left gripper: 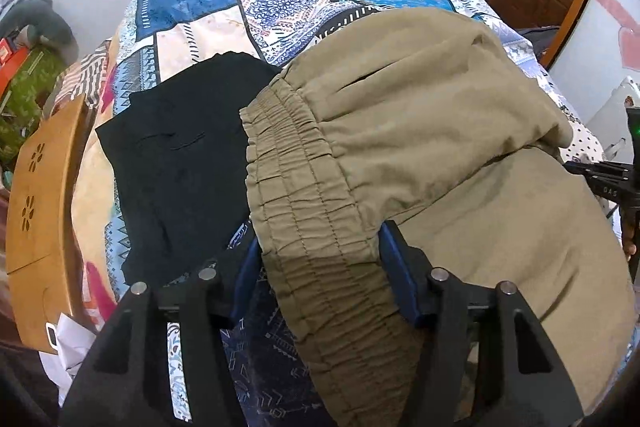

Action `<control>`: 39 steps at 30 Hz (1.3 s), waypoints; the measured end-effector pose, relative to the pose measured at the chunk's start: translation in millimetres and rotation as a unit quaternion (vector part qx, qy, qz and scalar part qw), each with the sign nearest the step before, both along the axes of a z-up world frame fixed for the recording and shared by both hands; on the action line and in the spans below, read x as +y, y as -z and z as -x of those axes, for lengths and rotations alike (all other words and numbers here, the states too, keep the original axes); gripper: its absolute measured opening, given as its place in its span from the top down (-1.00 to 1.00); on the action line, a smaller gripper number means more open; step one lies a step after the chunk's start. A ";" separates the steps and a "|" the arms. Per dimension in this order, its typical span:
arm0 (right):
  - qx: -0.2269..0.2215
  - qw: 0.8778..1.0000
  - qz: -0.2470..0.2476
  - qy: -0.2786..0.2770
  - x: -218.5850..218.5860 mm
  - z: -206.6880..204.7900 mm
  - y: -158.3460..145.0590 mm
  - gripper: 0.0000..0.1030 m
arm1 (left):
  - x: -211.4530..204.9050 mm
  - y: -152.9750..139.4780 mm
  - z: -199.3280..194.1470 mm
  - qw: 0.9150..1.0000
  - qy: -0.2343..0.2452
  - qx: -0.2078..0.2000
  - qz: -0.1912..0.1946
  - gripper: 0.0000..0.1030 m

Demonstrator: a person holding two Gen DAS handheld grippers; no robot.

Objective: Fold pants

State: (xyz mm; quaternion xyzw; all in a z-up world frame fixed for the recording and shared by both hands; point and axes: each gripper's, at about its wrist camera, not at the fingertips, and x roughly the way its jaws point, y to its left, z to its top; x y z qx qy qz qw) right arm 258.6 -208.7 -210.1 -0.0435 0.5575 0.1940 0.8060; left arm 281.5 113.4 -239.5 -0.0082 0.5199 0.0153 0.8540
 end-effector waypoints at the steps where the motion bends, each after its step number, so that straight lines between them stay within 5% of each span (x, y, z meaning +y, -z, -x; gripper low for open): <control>1: -0.001 1.000 -0.013 0.001 -4.3 1.2 -4.1 0.65 | 0.7 -2.3 -0.9 1.000 0.002 0.003 0.001 -0.16; 5: -0.042 0.998 -0.051 0.011 -17.5 5.8 -27.8 0.09 | 5.4 -8.2 -4.9 1.000 0.000 0.004 0.017 -0.24; 8: -0.065 0.996 -0.062 0.018 -15.7 -3.4 -39.6 -0.04 | 15.2 -8.4 -15.5 0.999 -0.022 0.007 0.037 -0.47; 16: -0.038 0.997 -0.063 -0.006 11.8 -34.6 -19.8 -0.04 | 34.3 13.3 -43.2 0.989 -0.055 0.045 0.127 -0.64; 19: -0.031 0.996 -0.075 -0.023 20.6 -28.6 -23.0 0.33 | 32.9 17.5 -48.1 0.988 -0.048 0.047 0.139 -0.65; 22: -0.045 0.996 -0.063 -0.038 28.3 -31.5 -23.8 0.74 | 27.2 16.6 -50.4 0.992 -0.033 0.038 0.118 -0.64; 26: -0.086 0.994 -0.042 -0.056 37.6 -34.5 -36.0 0.80 | 21.1 7.4 -46.0 0.998 -0.029 0.001 0.051 -0.29; 31: -0.147 0.987 -0.016 -0.055 47.5 -50.5 -63.0 0.83 | 8.5 11.1 -40.9 0.997 -0.038 -0.033 -0.061 -0.22; 39: -0.100 0.993 0.025 -0.051 68.9 -83.8 -9.5 0.83 | 18.8 17.1 -44.5 0.998 -0.035 -0.021 -0.039 -0.30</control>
